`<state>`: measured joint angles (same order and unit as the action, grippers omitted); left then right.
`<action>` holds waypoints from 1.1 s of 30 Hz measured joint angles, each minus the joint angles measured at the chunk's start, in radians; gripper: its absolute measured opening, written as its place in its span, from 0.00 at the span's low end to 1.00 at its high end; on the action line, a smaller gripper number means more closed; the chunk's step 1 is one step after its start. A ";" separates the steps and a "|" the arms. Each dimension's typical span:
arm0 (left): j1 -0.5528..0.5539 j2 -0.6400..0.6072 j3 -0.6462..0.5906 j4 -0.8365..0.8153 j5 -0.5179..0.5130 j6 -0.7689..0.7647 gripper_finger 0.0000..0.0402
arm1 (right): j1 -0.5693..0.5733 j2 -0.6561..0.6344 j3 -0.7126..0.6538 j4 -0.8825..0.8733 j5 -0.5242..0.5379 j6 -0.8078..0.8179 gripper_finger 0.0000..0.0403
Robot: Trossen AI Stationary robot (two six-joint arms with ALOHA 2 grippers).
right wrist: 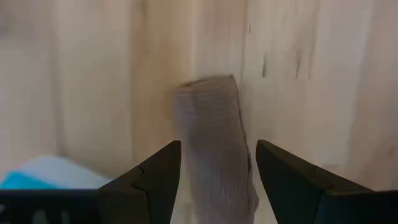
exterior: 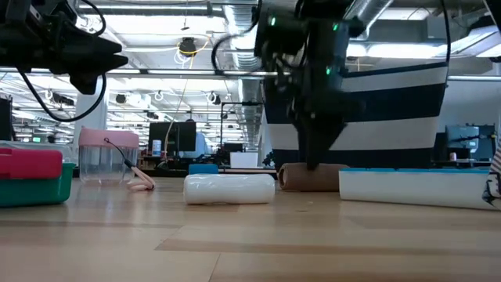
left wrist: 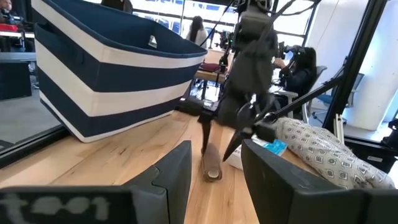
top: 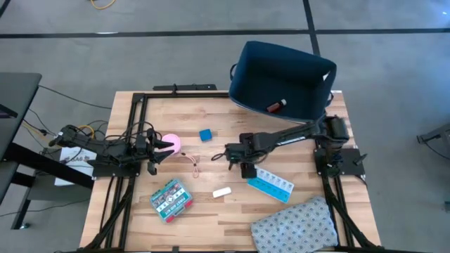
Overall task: Pick & place medical supplies in basket/bin
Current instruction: Put the brown bandage into the blue bin
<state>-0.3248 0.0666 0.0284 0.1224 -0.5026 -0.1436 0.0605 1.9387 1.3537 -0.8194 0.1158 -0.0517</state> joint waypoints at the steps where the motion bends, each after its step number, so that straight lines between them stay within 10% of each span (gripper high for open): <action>1: 0.000 0.000 0.000 -0.001 0.000 0.000 0.32 | -0.007 0.013 0.000 -0.004 -0.005 0.000 0.50; 23: 0.000 0.000 0.000 -0.018 -0.003 -0.054 0.32 | -0.013 -0.017 0.285 -0.335 -0.083 -0.009 0.23; 33: 0.000 0.000 0.000 -0.024 -0.010 -0.088 0.32 | -0.038 -0.275 0.586 -0.478 0.182 -0.088 0.24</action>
<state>-0.3248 0.0662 0.0288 0.0982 -0.5125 -0.2317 0.0226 1.6641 1.9399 -1.2971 0.2980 -0.1396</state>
